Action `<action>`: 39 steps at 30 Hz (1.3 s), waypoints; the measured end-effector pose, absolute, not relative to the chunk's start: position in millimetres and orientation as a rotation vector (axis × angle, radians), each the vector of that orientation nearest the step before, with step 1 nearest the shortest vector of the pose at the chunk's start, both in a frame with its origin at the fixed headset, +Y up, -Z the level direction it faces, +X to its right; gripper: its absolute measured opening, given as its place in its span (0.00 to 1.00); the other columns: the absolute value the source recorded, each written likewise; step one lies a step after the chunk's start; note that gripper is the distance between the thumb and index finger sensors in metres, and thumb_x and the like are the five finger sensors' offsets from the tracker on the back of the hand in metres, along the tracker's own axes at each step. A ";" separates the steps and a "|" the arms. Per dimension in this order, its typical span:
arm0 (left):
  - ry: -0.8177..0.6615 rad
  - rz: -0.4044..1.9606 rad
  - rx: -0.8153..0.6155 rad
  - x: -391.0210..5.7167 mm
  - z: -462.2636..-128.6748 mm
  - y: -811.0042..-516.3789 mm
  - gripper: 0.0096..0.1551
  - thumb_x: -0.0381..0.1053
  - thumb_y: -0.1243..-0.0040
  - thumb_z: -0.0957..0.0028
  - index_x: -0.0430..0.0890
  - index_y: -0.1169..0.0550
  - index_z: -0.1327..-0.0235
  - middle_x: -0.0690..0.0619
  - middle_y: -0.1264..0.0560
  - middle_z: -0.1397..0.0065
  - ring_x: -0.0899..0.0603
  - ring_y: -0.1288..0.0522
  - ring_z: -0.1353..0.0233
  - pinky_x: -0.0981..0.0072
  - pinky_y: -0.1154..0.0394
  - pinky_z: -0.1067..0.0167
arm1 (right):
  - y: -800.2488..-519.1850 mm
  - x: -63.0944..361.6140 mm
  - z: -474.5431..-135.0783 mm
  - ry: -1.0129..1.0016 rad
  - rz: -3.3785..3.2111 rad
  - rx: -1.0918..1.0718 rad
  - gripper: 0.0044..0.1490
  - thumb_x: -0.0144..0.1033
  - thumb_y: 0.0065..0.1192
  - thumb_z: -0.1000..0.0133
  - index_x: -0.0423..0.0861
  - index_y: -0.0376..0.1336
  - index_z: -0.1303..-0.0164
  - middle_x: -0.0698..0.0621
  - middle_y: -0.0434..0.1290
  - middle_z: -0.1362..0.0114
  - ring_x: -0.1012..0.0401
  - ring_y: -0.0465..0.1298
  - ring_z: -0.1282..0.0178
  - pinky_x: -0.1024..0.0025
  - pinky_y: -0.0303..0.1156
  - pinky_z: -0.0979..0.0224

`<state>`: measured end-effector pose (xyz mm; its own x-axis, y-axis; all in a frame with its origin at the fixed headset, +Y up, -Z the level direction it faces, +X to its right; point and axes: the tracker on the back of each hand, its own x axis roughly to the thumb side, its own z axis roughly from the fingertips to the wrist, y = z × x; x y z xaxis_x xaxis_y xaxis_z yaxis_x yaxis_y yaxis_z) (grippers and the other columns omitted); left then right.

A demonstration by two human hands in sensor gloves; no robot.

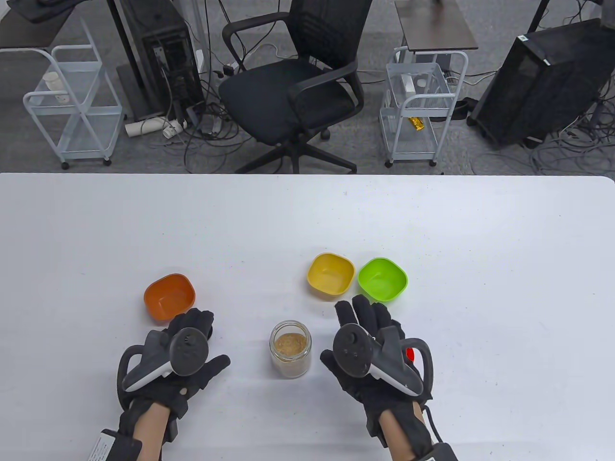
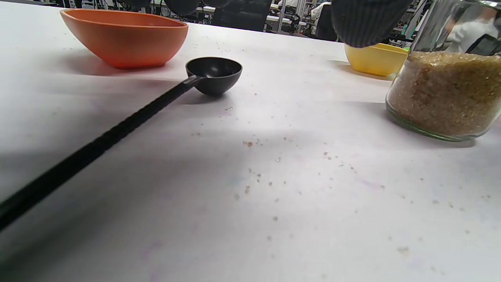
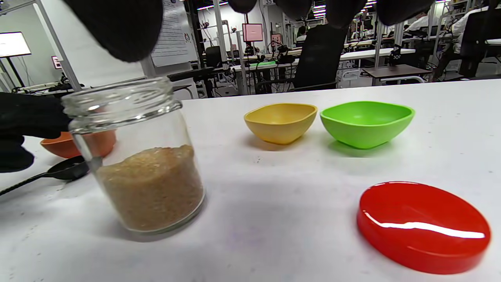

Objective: Scoop brown sugar granules from jar into dishes

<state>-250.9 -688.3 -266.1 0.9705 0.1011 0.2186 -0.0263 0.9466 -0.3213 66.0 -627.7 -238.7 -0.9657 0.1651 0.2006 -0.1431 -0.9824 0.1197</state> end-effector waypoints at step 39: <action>0.027 -0.148 -0.590 -304.2 -248.2 -700.7 0.38 0.63 0.32 0.39 0.41 0.28 0.25 0.44 0.22 0.27 0.46 0.12 0.39 0.50 0.17 0.37 | -659.7 70.9 -240.0 0.048 2.917 0.319 0.55 0.61 0.55 0.43 0.43 0.44 0.14 0.37 0.48 0.09 0.32 0.52 0.14 0.30 0.55 0.20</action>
